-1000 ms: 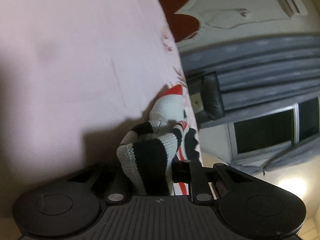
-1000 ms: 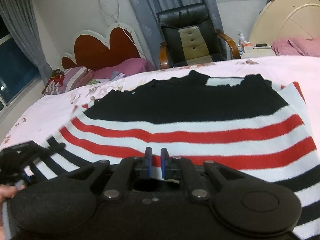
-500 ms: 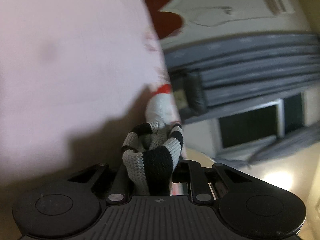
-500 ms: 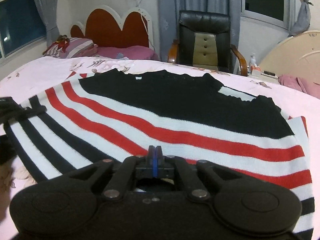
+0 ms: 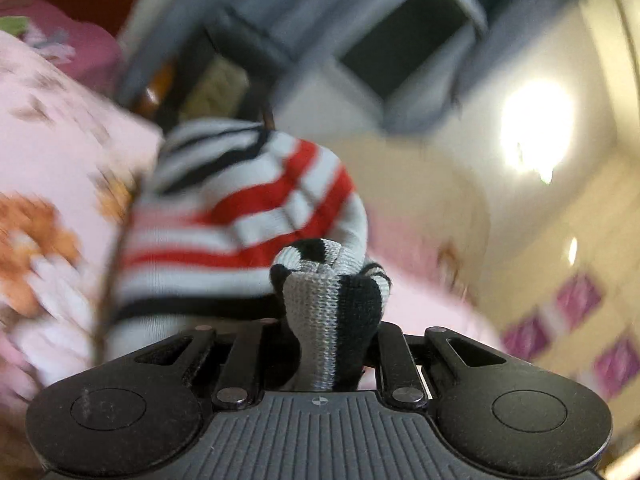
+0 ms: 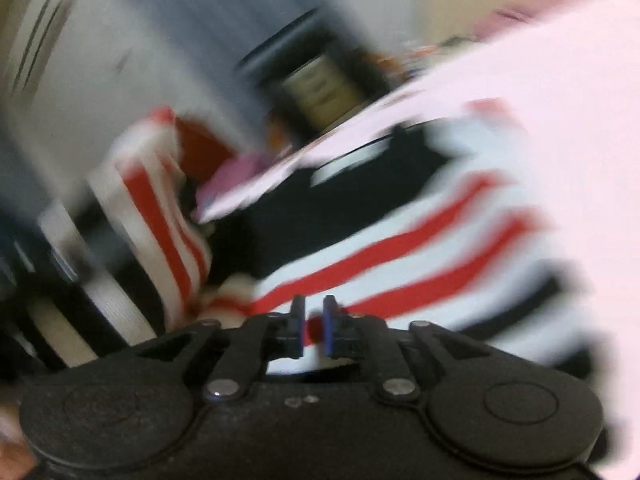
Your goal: Fold small clothes
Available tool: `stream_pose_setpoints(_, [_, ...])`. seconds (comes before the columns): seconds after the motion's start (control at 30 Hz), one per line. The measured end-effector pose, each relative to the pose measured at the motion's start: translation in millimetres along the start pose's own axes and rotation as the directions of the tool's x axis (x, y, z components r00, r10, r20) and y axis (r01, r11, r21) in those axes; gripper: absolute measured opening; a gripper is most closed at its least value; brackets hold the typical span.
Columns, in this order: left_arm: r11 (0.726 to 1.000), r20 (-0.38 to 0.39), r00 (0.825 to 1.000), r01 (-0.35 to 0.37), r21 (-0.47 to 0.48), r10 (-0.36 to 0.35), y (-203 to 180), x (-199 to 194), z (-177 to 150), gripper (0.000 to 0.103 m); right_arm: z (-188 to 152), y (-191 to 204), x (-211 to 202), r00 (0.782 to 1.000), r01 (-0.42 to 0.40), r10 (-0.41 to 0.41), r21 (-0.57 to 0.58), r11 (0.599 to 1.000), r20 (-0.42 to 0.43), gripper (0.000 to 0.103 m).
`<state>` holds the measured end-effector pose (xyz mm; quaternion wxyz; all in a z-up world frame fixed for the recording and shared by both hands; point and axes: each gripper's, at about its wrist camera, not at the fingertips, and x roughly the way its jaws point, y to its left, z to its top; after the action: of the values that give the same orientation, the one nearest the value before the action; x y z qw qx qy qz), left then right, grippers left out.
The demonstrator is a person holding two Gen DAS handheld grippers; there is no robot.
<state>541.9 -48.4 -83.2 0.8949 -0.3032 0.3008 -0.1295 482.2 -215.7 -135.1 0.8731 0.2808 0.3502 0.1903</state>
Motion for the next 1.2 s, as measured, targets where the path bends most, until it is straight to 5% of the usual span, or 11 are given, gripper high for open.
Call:
stream_pose_setpoints(0.1, [0.998,-0.201,0.979,0.027,0.055,-0.015,-13.1,40.1,-33.5,0.028,12.9,-45.1,-36.7,0.998,-0.022,0.013,0.147,0.989,0.057,0.033])
stream_pose_setpoints(0.17, [0.993,-0.172,0.985,0.045,0.11,-0.026,-26.3,28.9,-41.7,0.056,21.3,-66.7,-57.9,0.995,-0.055,0.037,0.218,0.974,0.088,0.064])
stream_pose_setpoints(0.2, [0.991,-0.16,0.984,0.095,0.095,-0.079,-28.7,16.7,-40.5,0.059,23.8,-72.4,-67.9,0.992,-0.077,0.051,0.235,0.969,0.113,0.066])
stream_pose_setpoints(0.33, [0.988,-0.043,0.988,0.149,0.035,-0.147,-12.5,-44.7,-16.9,0.059,31.7,-77.1,-90.4,0.982,-0.16,0.127,0.259,0.953,0.138,0.066])
stream_pose_setpoints(0.43, [0.999,0.06,0.998,0.013,0.05,-0.016,22.6,-73.8,8.4,0.059,31.5,-63.5,-86.2,0.983,-0.176,0.158,0.241,0.954,0.089,0.066])
stream_pose_setpoints(0.5, [0.993,0.025,0.994,-0.104,0.048,0.103,45.1,-70.2,16.9,0.059,30.7,-52.4,-73.0,0.99,-0.142,0.141,0.238,0.961,0.023,0.066])
stream_pose_setpoints(0.7, [0.992,-0.1,0.987,-0.121,0.021,0.123,80.5,-40.0,-1.3,0.06,26.1,-28.7,-24.3,0.981,-0.015,0.055,0.209,0.978,-0.187,0.066])
stream_pose_setpoints(0.83, [0.982,-0.087,0.981,-0.167,0.092,0.175,68.6,-38.7,-13.7,0.067,21.2,-20.1,-4.8,0.977,-0.033,0.067,0.167,0.985,-0.204,0.066])
stream_pose_setpoints(1.0, [0.988,-0.088,0.986,-0.131,0.082,0.139,75.6,-28.1,7.7,0.067,25.5,-11.1,10.6,0.98,-0.054,0.069,0.086,0.995,-0.187,0.066])
stream_pose_setpoints(1.07, [0.991,-0.034,0.992,-0.122,0.05,0.124,80.8,-32.8,16.5,0.068,26.8,-1.2,9.2,0.983,-0.025,0.023,-0.008,1.0,-0.18,0.036])
stream_pose_setpoints(1.2, [0.99,-0.066,0.988,-0.139,0.023,0.14,87.8,-11.2,29.9,0.068,17.1,14.2,-1.7,0.99,0.016,-0.048,-0.232,0.973,-0.133,0.022])
